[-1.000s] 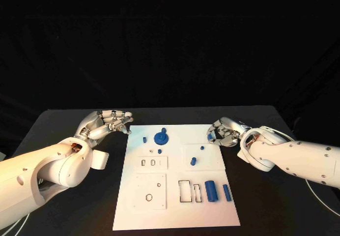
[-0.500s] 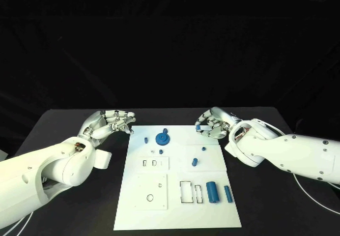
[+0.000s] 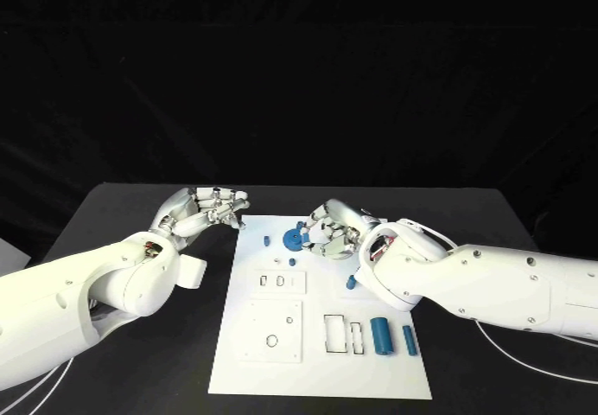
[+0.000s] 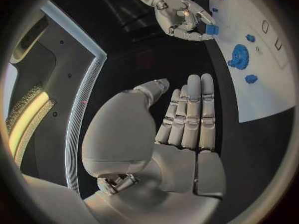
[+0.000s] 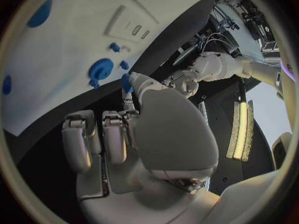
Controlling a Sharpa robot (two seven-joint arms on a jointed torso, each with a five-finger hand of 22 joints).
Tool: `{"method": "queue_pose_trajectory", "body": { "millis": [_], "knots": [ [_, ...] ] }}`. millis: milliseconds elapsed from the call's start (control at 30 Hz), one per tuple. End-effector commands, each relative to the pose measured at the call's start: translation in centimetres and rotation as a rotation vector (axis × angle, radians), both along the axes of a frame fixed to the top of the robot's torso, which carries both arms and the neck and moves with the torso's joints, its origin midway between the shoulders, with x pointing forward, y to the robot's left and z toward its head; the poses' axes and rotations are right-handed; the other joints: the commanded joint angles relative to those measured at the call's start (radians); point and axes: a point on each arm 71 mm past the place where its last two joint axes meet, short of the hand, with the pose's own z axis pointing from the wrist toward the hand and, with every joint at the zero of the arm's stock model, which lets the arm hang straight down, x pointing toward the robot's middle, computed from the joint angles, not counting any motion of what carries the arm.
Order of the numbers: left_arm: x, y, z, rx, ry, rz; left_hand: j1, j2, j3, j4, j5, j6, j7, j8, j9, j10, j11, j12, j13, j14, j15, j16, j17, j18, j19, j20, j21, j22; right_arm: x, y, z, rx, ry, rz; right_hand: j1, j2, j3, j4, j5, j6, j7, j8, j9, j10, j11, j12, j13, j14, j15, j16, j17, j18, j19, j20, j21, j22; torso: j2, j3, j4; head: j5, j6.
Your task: Assemble the parts on the task board
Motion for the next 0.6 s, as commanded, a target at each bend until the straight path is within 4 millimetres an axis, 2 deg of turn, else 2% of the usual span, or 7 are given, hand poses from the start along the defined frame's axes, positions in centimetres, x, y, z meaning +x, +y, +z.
{"method": "queue_pose_trajectory", "body": {
  "millis": [33,67,133,200,600],
  "knots": [
    [-0.1,-0.2,0.1,-0.011,0.001,-0.011,0.006,0.003,0.006,0.002,0.001,-0.002,0.004,-0.003,0.001,-0.003,0.0,-0.001,0.0,-0.007,0.003,0.006,-0.001,0.009,-0.007,-0.002,0.004,0.002,-0.6,1.1,-0.6,-0.057,-0.011,0.011,-0.01,0.0,0.001,0.004,0.003,0.001,-0.003,0.016,0.017,0.025,-0.008,-0.005,0.173,0.104,-0.01,0.003,0.263,-0.007,0.105,-0.004,0.005,0.263,0.002,0.0005,-0.0031,0.013,-0.004],
    [-0.1,-0.2,0.1,-0.011,0.002,-0.011,0.006,0.003,0.006,0.002,0.001,-0.002,0.004,-0.003,0.001,-0.003,0.0,-0.001,0.0,-0.007,0.003,0.006,-0.001,0.009,-0.007,-0.002,0.004,0.002,-0.8,1.5,-0.8,-0.061,-0.009,0.017,-0.01,0.0,0.001,0.004,0.003,0.001,-0.003,0.016,0.017,0.025,-0.008,-0.005,0.173,0.104,-0.01,0.003,0.263,-0.007,0.105,-0.004,0.005,0.263,0.002,0.0,-0.003,0.014,-0.006],
    [-0.1,-0.2,0.1,-0.011,0.002,-0.011,0.006,0.003,0.006,0.002,0.001,-0.002,0.004,-0.003,0.001,-0.003,0.0,-0.001,0.0,-0.007,0.003,0.006,-0.001,0.009,-0.007,-0.002,0.004,0.002,-1.0,2.0,-1.1,-0.066,-0.006,0.024,-0.011,0.0,0.001,0.004,0.004,0.001,-0.003,0.017,0.018,0.025,-0.008,-0.005,0.174,0.104,-0.01,0.003,0.263,-0.007,0.105,-0.004,0.005,0.263,0.003,0.0017,-0.0042,0.018,-0.01],
    [-0.2,-0.2,0.1,-0.011,0.002,-0.013,0.006,0.003,0.006,0.002,0.001,-0.002,0.004,-0.003,0.001,-0.003,0.0,-0.001,0.0,-0.007,0.003,0.006,-0.001,0.009,-0.007,-0.002,0.004,0.002,-1.3,2.7,-1.6,-0.076,-0.001,0.031,-0.016,-0.001,0.001,0.004,0.004,0.002,-0.004,0.02,0.019,0.026,-0.009,-0.004,0.175,0.104,-0.011,0.003,0.263,-0.007,0.105,-0.005,0.005,0.263,0.003,0.0012,-0.0029,0.018,-0.012],
    [-0.2,-0.1,0.2,-0.011,0.003,-0.012,0.005,0.004,0.006,0.003,0.001,-0.002,0.004,-0.003,0.001,-0.003,-0.001,-0.001,0.0,-0.007,0.003,0.007,-0.001,0.009,-0.009,-0.002,0.006,0.003,-2.4,3.9,-3.7,-0.123,0.036,0.053,-0.032,-0.012,-0.003,0.005,-0.001,0.001,-0.007,0.028,0.022,0.029,-0.011,-0.002,0.176,0.104,-0.013,0.003,0.263,-0.007,0.105,-0.007,0.005,0.263,0.004,0.0039,-0.0064,0.029,-0.027]
  ]
}}
